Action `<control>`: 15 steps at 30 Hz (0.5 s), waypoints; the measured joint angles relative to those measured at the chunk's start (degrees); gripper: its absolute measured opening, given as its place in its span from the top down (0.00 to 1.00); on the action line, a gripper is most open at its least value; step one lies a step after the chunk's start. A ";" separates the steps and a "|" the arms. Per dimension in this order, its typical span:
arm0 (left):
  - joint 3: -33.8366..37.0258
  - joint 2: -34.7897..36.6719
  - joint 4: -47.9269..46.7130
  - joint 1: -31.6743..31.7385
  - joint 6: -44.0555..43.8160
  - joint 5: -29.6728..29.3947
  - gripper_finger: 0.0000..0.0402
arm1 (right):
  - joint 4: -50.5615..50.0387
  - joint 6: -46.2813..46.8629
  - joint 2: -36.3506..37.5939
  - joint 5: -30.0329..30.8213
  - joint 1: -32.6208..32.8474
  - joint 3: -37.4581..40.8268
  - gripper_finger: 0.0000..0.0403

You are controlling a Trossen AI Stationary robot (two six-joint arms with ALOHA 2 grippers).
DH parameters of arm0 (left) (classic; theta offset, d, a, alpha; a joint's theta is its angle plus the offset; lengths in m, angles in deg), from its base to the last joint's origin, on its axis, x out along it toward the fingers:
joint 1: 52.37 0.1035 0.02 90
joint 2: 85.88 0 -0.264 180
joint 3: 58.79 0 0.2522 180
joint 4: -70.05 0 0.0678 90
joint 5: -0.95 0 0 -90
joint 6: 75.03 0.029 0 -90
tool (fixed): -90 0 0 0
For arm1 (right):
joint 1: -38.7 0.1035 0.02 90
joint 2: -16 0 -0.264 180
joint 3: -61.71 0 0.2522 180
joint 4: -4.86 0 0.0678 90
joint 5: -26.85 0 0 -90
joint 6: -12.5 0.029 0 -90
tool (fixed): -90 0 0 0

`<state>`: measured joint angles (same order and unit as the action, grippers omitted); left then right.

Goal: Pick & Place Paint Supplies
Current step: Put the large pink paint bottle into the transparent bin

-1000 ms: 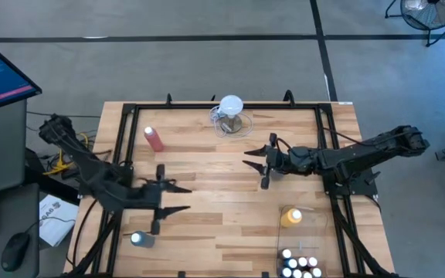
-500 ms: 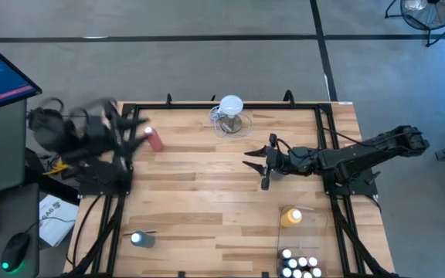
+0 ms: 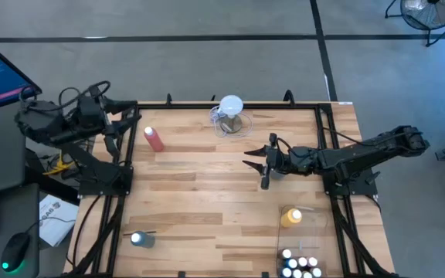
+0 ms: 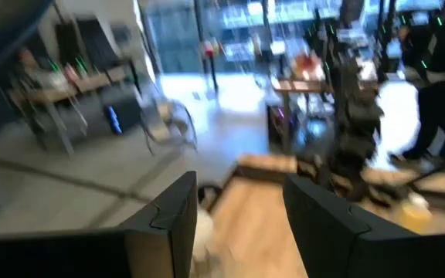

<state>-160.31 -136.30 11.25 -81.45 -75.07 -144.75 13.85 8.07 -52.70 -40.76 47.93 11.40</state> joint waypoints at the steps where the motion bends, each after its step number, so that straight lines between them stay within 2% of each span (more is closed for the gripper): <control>1: -1.34 -0.65 -3.60 1.75 -2.60 2.53 0.60 | 0.13 0.00 0.00 0.00 -0.04 0.00 0.69; 5: -5.03 -4.10 -16.77 10.84 -11.35 14.04 0.60 | 0.46 0.03 0.00 -0.02 -0.37 0.00 0.69; 9: -4.60 -8.64 -26.95 20.41 -15.66 22.44 0.60 | 0.40 0.46 0.00 -0.02 -0.81 0.00 0.69; 12: -1.33 -11.20 -28.13 24.71 -17.47 22.89 0.60 | 0.05 0.46 0.00 -0.02 -0.67 0.00 0.69; 15: 2.39 -11.43 -28.02 27.29 -21.91 15.96 0.60 | -0.79 1.19 0.00 -0.04 -0.63 0.00 0.69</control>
<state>-157.93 -147.73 -16.77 -54.16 -96.97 -128.79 13.06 9.26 -52.70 -40.80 47.30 11.40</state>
